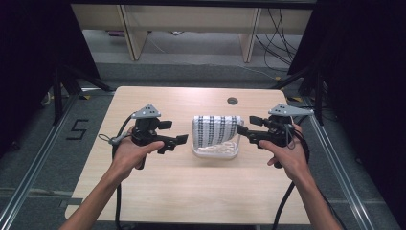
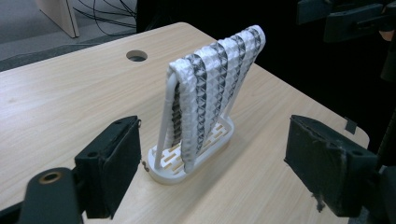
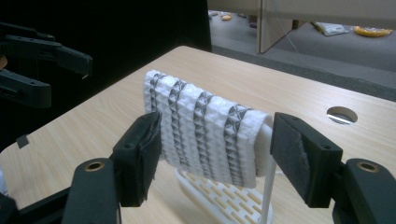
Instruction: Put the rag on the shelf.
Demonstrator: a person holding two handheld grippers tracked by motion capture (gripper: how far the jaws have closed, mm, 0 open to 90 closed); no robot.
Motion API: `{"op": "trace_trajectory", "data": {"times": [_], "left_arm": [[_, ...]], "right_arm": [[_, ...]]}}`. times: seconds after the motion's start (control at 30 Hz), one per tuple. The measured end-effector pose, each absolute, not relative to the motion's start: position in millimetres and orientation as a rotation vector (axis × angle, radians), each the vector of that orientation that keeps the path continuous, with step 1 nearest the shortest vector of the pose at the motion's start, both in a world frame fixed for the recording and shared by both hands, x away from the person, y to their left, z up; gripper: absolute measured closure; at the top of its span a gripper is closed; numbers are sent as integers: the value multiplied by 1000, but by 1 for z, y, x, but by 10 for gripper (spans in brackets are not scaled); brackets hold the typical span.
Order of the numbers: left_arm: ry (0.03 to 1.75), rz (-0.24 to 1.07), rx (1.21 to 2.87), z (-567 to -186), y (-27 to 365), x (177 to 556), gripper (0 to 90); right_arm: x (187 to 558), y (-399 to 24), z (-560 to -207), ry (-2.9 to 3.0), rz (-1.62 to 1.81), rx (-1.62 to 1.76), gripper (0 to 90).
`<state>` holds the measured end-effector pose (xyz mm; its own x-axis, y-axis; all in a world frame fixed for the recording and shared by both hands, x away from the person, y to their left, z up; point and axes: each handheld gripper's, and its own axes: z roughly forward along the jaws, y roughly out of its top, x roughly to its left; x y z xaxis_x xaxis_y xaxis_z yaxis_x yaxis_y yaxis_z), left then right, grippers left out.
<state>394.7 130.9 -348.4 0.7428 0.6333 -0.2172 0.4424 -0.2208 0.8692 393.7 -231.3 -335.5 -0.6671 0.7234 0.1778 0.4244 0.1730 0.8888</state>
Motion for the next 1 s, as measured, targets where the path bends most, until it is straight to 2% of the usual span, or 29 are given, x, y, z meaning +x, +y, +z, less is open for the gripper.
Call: {"op": "trace_trajectory", "data": {"times": [0.27,0.6,1.0], "left_arm": [[813,235,1878,-357,134,378,176],[792,228,1883,-379,137,358,173],[795,237,1898,-412,146,336,168]], "right_arm": [[386,-234,-340,2156,1499,1064,343],[370,-232,-353,2167,1511,1078,292],[352,-227,-374,2180,1481,1059,286]]}}
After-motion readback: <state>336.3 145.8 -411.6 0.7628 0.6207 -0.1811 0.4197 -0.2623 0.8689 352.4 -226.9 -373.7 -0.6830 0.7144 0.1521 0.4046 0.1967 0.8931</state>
